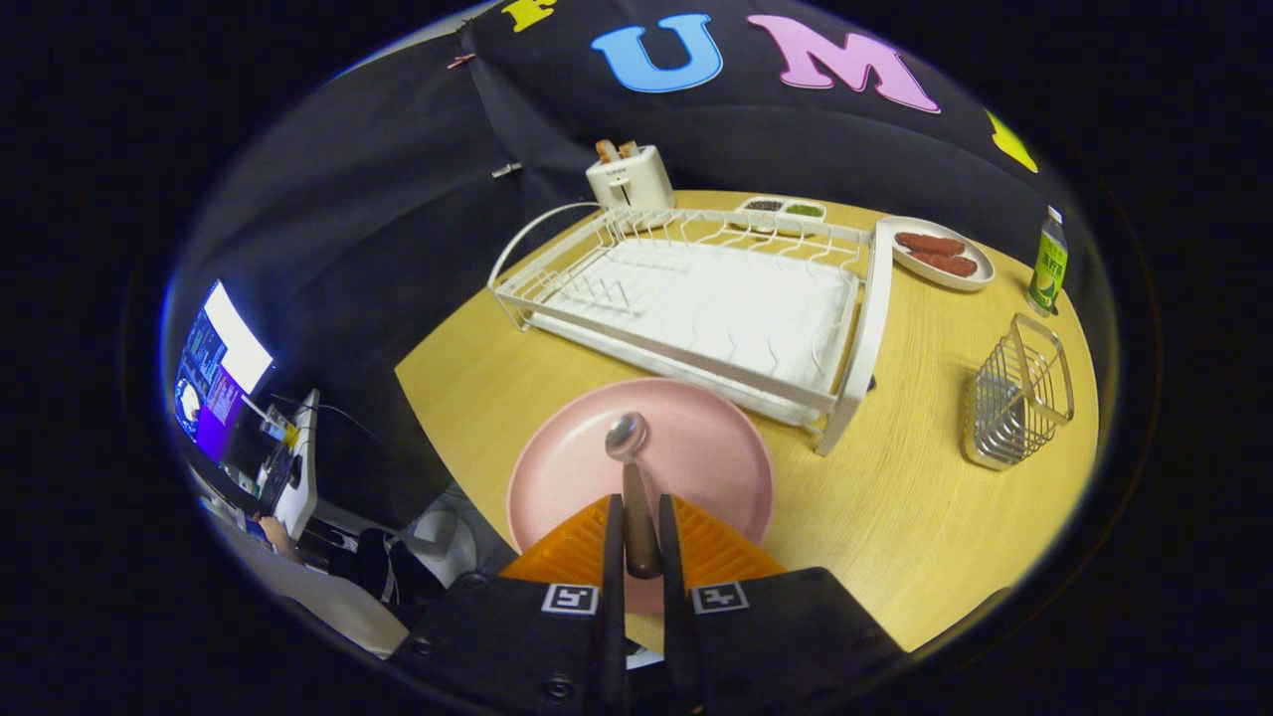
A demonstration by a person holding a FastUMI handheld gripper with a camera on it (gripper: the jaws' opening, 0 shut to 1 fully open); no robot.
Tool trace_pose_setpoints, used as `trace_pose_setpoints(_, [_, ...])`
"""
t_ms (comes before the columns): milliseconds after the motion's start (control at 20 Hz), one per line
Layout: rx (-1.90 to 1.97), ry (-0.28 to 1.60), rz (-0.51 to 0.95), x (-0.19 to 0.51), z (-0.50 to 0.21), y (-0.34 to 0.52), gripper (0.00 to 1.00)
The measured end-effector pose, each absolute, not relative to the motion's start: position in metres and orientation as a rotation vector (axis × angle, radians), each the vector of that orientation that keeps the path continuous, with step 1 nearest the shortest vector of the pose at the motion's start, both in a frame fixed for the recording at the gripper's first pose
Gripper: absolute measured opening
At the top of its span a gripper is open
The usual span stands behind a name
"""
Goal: Take the plate from the dish rack, then take the spoon from the basket and place it into the plate.
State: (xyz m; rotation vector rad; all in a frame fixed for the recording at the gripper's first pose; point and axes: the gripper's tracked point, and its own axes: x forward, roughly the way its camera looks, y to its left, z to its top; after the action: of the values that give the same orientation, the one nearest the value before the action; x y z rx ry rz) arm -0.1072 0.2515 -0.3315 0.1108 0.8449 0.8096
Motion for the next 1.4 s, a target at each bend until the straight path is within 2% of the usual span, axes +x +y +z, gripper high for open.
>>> trace_pose_setpoints(50, [0.102,0.864,0.787,-0.108,-0.338,0.248,0.21])
trace_pose_setpoints(150, [0.106,0.892,0.759,-0.109,-0.347,0.248,0.33])
trace_pose_setpoints(250, [0.107,0.899,0.738,-0.106,-0.347,0.244,0.57])
trace_pose_setpoints(400, [0.121,0.888,0.707,-0.100,-0.334,0.233,0.86])
trace_pose_setpoints(550, [0.123,0.839,0.665,-0.088,-0.307,0.219,0.98])
trace_pose_setpoints(1100, [0.266,0.470,0.320,0.018,-0.137,0.123,0.99])
trace_pose_setpoints(1400, [0.225,0.283,0.227,0.023,-0.078,0.079,0.99])
